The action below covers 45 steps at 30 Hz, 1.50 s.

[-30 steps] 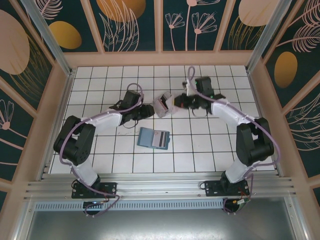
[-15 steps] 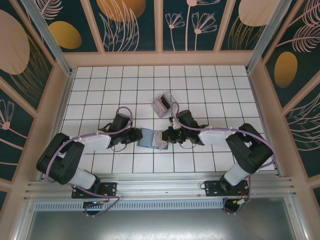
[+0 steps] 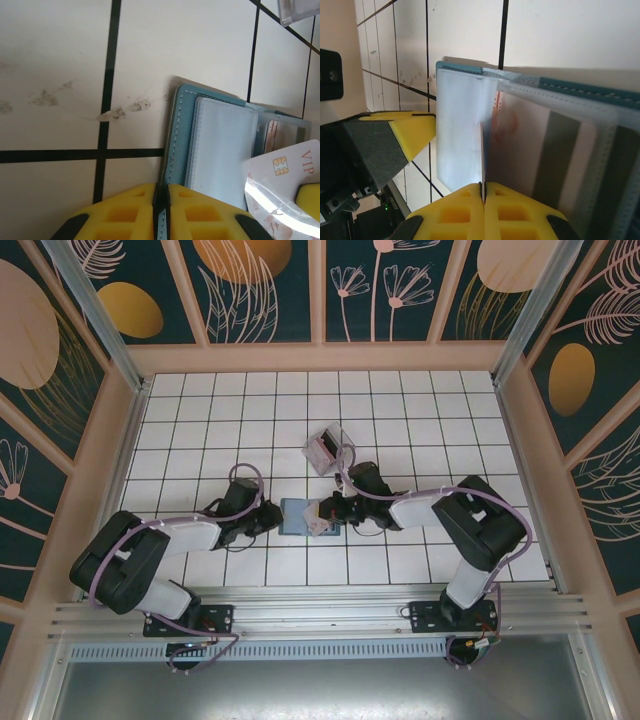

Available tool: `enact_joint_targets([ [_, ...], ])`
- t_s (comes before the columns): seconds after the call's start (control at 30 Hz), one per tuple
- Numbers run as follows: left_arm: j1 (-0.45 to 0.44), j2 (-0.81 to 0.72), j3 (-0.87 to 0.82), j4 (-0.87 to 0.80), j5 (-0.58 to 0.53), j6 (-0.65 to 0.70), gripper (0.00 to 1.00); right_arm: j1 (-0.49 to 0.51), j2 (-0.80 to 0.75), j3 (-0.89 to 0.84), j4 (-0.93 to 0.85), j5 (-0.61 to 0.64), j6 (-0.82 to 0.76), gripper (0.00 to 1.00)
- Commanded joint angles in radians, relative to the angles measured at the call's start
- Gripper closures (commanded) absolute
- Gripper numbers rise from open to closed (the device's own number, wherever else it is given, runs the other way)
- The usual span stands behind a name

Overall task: Put the credit cards into the card holder
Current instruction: Insert the credit card into the card slot.

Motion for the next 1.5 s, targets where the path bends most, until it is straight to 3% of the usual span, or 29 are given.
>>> enact_joint_targets([
  [0.0,-0.049,0.049,-0.024,-0.046,0.068,-0.043,0.86,0.006,0.036,0.020,0.025,-0.005,0.011,0.98],
  [0.7,-0.092,0.062,-0.033,-0.020,0.057,-0.093,0.89,0.007,0.076,-0.022,0.139,0.113,0.050,0.99],
  [1.07,-0.119,0.070,-0.035,0.018,0.057,-0.126,0.93,0.051,0.019,0.003,-0.019,0.199,0.040,0.99],
  [1.47,-0.131,0.071,-0.058,0.068,0.056,-0.157,0.99,0.066,0.019,0.032,-0.117,0.190,0.011,0.97],
])
